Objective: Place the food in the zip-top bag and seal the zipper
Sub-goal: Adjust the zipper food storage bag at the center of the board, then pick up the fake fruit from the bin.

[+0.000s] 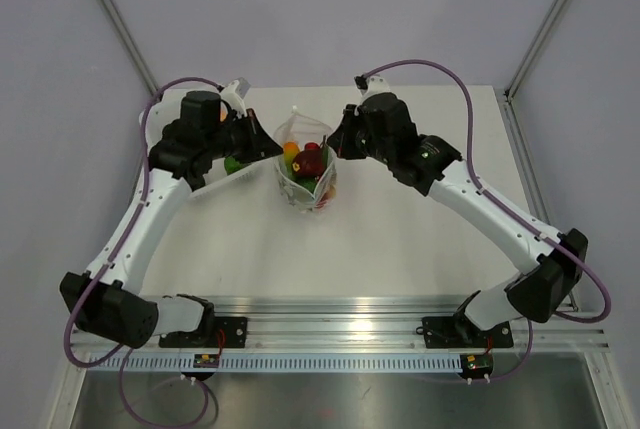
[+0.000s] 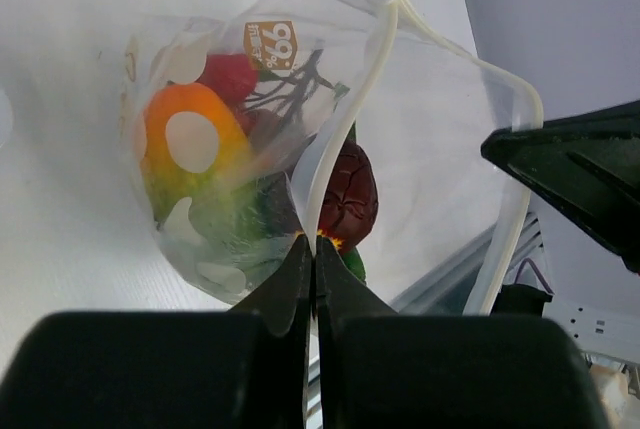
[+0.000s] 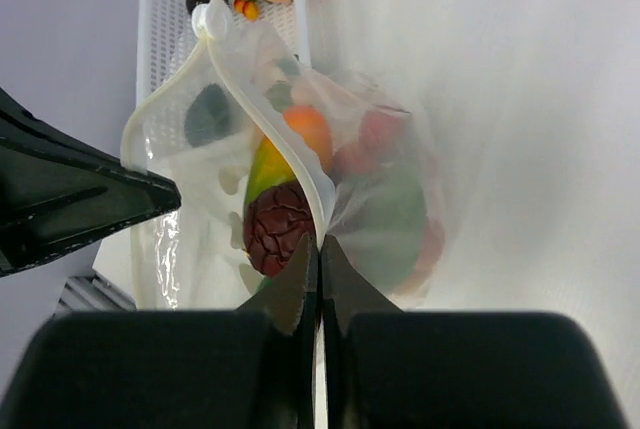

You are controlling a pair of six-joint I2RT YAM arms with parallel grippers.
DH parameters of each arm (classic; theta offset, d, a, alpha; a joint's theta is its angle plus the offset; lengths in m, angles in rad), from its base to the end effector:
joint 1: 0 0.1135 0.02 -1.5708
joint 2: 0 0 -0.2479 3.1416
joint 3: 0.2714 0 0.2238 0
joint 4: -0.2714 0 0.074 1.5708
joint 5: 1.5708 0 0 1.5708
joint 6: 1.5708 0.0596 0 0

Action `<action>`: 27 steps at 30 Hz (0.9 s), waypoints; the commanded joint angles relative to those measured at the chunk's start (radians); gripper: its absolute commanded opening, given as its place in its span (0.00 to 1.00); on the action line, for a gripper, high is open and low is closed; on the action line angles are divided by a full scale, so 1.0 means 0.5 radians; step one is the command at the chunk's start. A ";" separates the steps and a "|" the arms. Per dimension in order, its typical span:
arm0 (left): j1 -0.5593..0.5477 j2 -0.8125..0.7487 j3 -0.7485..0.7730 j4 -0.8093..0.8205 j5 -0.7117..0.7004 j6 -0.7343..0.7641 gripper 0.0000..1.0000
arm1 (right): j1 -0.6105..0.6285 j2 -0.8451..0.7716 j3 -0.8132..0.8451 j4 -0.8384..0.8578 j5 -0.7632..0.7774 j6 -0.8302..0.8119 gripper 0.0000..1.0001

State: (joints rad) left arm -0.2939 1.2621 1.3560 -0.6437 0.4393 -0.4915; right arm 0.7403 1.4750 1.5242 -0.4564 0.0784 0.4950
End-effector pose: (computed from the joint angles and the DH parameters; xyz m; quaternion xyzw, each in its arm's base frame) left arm 0.2442 -0.1004 0.3628 0.0220 0.8579 -0.3581 0.3678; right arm 0.2477 0.2199 0.3780 -0.0808 0.8312 0.2913 0.4666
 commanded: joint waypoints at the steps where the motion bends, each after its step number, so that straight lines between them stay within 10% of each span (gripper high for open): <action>1: -0.007 0.206 -0.134 0.140 0.143 -0.063 0.00 | -0.020 0.114 -0.127 0.038 0.159 -0.018 0.01; 8: -0.023 0.265 -0.055 0.039 0.051 0.044 0.00 | -0.035 0.180 -0.146 0.011 0.199 0.035 0.00; 14: -0.023 0.246 0.236 -0.185 -0.215 0.237 0.84 | -0.035 0.176 -0.051 0.066 0.028 0.074 0.00; 24: 0.584 0.212 0.430 -0.268 -0.341 0.149 0.76 | -0.032 0.207 -0.045 0.155 -0.126 0.136 0.00; 27: 0.668 0.353 0.460 -0.231 -0.868 -0.066 0.81 | -0.032 0.210 -0.033 0.183 -0.202 0.145 0.00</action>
State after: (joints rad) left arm 0.0196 1.3804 1.5436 -0.7895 0.2131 -0.4221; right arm 0.7273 1.6009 1.4658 -0.4324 0.0299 0.5507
